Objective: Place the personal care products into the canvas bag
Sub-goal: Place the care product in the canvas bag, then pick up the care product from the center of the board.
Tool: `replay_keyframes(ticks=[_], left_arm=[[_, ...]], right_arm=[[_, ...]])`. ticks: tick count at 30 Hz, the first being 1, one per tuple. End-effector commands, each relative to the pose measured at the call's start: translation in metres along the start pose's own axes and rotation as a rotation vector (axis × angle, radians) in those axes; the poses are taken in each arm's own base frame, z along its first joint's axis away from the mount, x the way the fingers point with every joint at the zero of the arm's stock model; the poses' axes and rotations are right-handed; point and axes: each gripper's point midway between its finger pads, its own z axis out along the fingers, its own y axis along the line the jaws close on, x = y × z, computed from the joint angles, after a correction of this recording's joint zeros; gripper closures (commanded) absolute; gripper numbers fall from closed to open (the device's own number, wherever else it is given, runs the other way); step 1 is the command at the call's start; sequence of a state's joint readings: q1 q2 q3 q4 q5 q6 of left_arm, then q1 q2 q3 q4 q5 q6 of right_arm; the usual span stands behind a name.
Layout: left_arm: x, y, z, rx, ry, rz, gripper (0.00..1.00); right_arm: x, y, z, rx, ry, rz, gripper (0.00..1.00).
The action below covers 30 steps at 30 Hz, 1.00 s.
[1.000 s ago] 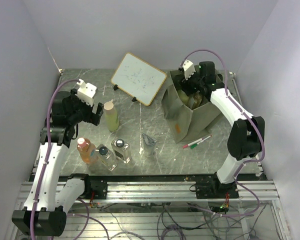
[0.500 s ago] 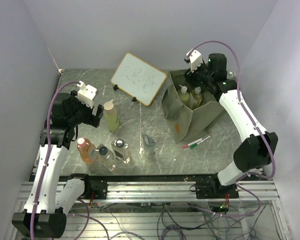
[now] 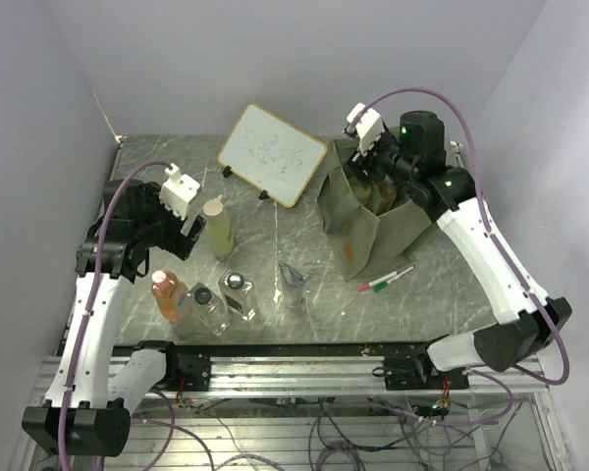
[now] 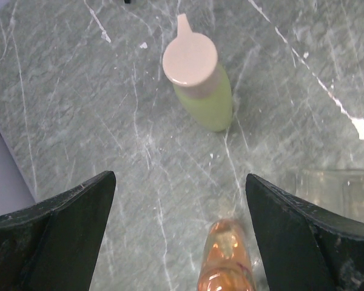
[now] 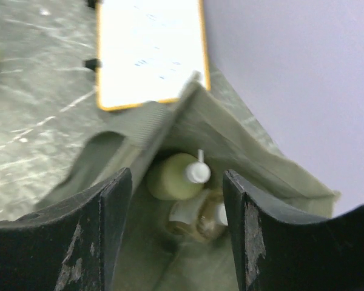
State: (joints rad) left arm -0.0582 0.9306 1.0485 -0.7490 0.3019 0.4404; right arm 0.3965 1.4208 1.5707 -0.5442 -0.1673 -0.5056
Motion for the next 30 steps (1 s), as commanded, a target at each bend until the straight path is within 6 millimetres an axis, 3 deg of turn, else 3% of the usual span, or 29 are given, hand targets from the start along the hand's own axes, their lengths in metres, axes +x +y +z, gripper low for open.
replay_keyframes(ticks=[1,5,10,15,24,30], left_arm=[[0.002,-0.016,-0.020,0.091,0.043,0.106,0.01],[0.000,-0.005,-0.023,0.009,0.031,0.049,0.01],[-0.009,0.036,-0.024,-0.257,-0.017,-0.119,0.01],[-0.001,0.074,-0.034,-0.478,0.012,-0.203,0.01],[0.005,0.116,-0.047,-0.646,0.029,-0.336,0.01],[0.003,0.121,-0.047,-0.611,-0.003,-0.409,0.01]], right_arm=[[-0.023,0.038,-0.025,-0.132,-0.058,-0.062,0.38],[-0.049,0.096,-0.033,-0.378,-0.153,-0.057,0.36],[-0.080,0.164,-0.038,-0.608,-0.247,-0.026,0.32],[-0.099,0.226,-0.040,-0.727,-0.273,-0.036,0.27],[-0.074,0.332,-0.015,-0.850,-0.128,-0.021,0.21],[-0.056,0.372,0.002,-0.822,-0.039,-0.028,0.17]])
